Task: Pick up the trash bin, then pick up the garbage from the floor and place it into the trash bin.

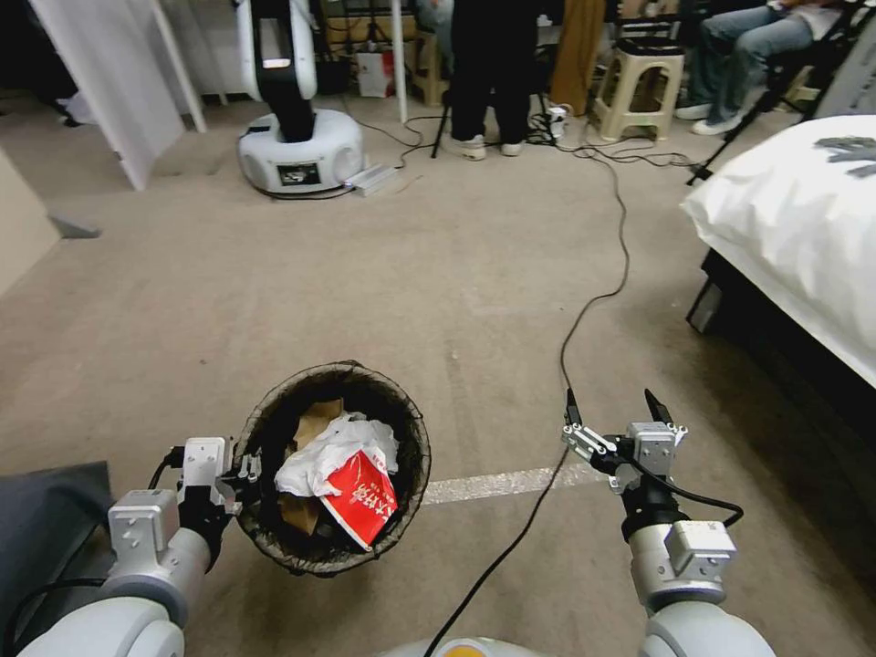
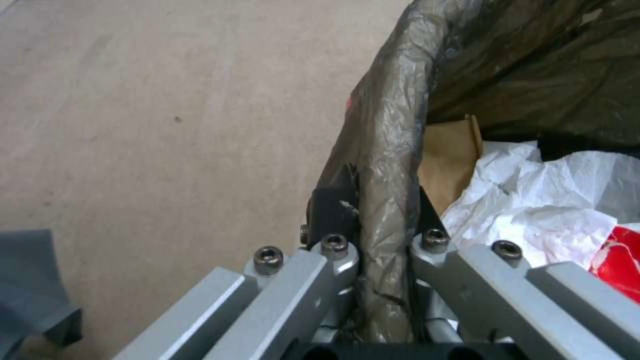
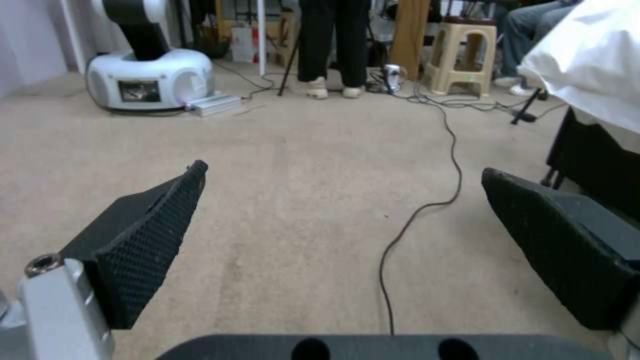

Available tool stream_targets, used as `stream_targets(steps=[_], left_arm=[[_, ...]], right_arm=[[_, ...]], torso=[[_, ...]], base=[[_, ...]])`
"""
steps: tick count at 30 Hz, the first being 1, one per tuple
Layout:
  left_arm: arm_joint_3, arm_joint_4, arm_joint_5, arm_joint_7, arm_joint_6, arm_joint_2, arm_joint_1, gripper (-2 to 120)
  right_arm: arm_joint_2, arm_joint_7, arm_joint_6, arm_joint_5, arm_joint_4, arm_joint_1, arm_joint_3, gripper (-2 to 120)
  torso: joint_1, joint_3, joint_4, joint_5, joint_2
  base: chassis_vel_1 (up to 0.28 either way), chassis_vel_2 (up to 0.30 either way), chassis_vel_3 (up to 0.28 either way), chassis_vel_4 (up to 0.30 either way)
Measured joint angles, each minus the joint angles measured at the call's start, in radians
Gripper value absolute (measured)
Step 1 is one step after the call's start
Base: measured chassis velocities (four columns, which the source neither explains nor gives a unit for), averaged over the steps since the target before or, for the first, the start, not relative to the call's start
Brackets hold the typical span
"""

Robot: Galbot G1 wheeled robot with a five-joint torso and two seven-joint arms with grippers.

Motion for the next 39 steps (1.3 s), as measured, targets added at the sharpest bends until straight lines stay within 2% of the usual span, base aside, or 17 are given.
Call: stream_targets(steps=[39], left_arm=[[0.000,0.000,0.000,0.000,0.000,0.000,0.000,1]], right_arm=[[0.007,0.016,0.002,0.004,-0.003,-0.001,0.003,100]], torso=[[0.000,0.000,0.0000,0.0000,0.000]], base=[[0.002,0.001,0.001,0.001]])
